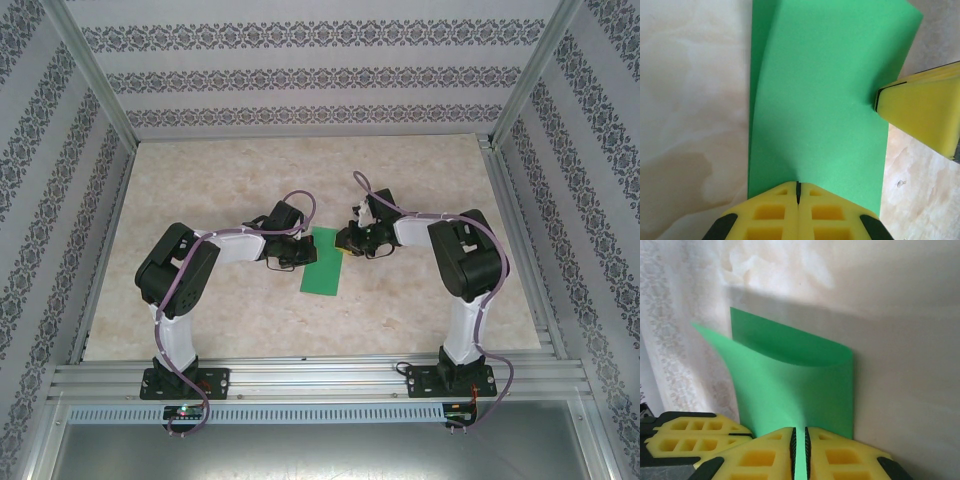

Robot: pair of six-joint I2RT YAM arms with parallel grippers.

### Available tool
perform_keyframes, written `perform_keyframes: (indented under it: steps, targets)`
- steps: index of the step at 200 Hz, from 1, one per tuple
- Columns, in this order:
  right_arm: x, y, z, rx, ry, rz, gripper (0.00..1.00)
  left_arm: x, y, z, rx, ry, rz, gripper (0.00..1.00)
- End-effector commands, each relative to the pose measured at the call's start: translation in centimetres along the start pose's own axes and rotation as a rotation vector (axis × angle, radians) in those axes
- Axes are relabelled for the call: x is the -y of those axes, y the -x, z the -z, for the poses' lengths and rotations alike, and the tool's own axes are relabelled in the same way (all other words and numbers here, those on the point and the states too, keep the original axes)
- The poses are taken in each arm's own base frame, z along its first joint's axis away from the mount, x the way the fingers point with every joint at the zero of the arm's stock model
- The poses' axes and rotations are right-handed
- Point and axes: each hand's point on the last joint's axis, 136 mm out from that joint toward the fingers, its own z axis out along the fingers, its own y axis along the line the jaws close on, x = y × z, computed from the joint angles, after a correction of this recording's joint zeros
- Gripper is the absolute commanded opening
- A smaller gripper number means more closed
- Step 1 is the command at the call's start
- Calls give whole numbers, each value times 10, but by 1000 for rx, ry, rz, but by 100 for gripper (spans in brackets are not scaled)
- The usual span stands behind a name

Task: Fold a paper plane with a square sheet of paper (pick it up from the middle)
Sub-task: Fold the square sheet of paper in half at the center of the table.

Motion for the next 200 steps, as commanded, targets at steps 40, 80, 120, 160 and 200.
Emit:
perform_keyframes:
  steps: [40, 80, 120, 160, 200]
  targets:
    - [-9, 3, 14, 10, -10, 26, 17, -59, -54, -5, -161, 225, 35, 0]
    - [-33, 22, 23, 32, 79, 40, 17, -59, -56, -5, -169, 218, 32, 0]
    - [-19, 31, 10, 21, 61, -1, 17, -56, -54, -4, -169, 214, 25, 0]
    - [11, 27, -6, 6, -14, -49, 16, -57, -55, -3, -172, 217, 22, 0]
    - [6, 29, -2, -2, -24, -46, 16, -58, -56, -3, -174, 223, 18, 0]
